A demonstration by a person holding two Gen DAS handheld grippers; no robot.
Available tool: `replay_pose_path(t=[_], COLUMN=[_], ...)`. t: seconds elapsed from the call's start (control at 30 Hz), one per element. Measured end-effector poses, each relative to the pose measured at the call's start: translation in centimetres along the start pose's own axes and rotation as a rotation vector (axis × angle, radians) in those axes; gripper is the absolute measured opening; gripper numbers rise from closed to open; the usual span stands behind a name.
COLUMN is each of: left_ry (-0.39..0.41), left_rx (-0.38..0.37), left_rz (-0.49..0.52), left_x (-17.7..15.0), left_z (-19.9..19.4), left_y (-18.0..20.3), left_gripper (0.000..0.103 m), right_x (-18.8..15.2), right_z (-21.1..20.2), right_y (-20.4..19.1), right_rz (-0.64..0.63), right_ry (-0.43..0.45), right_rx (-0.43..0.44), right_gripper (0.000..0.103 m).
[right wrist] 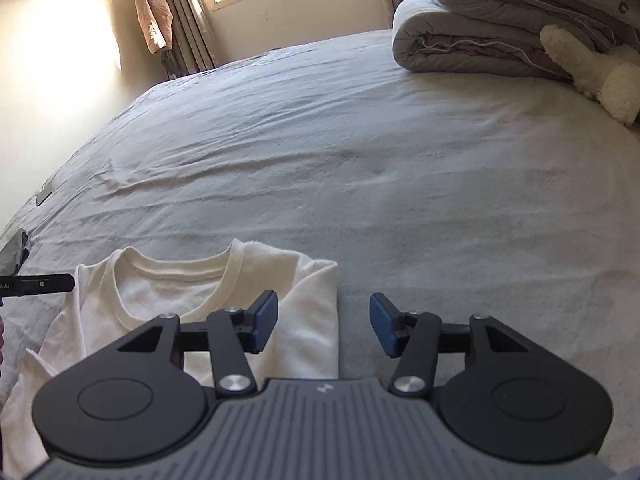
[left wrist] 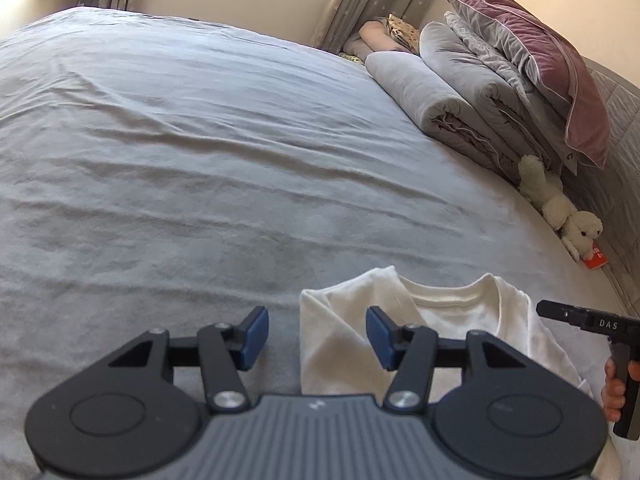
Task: Fold clothes
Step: 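Close both grippers on the end of the folded white sweatshirt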
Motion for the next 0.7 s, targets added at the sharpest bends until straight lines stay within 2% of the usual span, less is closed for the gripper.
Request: replay_pose_path(t=[0.03, 0.17, 0.2, 0.27, 0.3, 0.33, 0.43, 0.7], left_ry=[0.002, -0.012, -0.01, -0.005, 0.0, 0.005, 0.029, 0.113], left_rx=[-0.004, -0.007, 0.0, 0.013, 0.019, 0.024, 0.024, -0.041], left_rz=[-0.002, 0.029, 0.032, 0.039, 0.048, 0.058, 0.07, 0.081], left_x=[0.0, -0.2, -0.2, -0.3, -0.4, -0.4, 0.0, 1.2], left_z=[0.3, 1.3, 1.3, 1.5, 1.4, 1.3, 0.4, -3.2], left_y=[0.0, 0.3, 0.2, 0.1, 0.2, 0.3, 0.8, 1.7], left_gripper=[0.05, 0.025, 0.023, 0.013, 0.012, 0.01, 0.009, 0.008], right_x=[0.3, 0.5, 0.3, -0.1, -0.1, 0.0, 0.5, 1.6], right_z=[0.3, 2.1, 2.5, 2.8, 2.6, 2.4, 1.1, -3.3], right_y=[0.1, 0.5, 0.6, 0.6, 0.5, 0.5, 0.1, -0.9], right_rz=[0.003, 0.007, 0.004, 0.001, 0.025, 0.064, 0.081, 0.066], right_ry=[0.008, -0.002, -0.011, -0.002, 0.0, -0.005, 0.024, 0.106], right_rx=[0.002, 0.007, 0.002, -0.005, 0.008, 0.038, 0.048, 0.083], right_gripper=[0.056, 0.056, 0.056, 0.055, 0.035, 0.009, 0.01, 0.009])
Point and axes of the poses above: each gripper's, at about its wrist camera, not at the fingertips, and z roughly the way its jaws point, y to its right, x to its top, the point moved 8 cm from there along z, roughly the way its jaws point, and after that the axes turned 1 degree about -y, right-handed, at the moved point
